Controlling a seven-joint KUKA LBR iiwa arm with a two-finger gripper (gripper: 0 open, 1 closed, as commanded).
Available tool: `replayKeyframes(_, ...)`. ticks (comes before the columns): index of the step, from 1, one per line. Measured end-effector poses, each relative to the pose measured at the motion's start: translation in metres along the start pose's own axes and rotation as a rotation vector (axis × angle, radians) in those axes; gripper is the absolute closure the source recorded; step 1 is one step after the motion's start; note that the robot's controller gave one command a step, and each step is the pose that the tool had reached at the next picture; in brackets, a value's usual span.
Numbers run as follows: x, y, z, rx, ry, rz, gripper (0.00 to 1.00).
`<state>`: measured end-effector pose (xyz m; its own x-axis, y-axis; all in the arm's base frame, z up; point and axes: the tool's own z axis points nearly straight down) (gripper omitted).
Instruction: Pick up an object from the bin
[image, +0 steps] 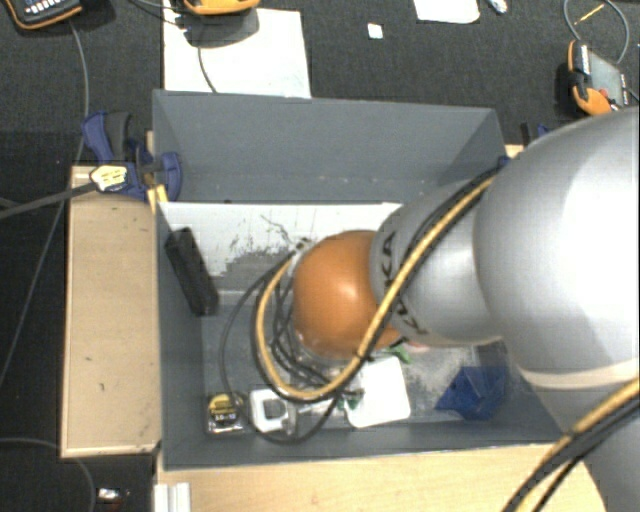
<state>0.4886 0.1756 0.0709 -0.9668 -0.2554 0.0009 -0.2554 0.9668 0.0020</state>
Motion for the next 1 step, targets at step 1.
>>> replayKeyframes(1,0.0134,-0.0419,0.0,0.0,-0.017,-0.093,0.0)
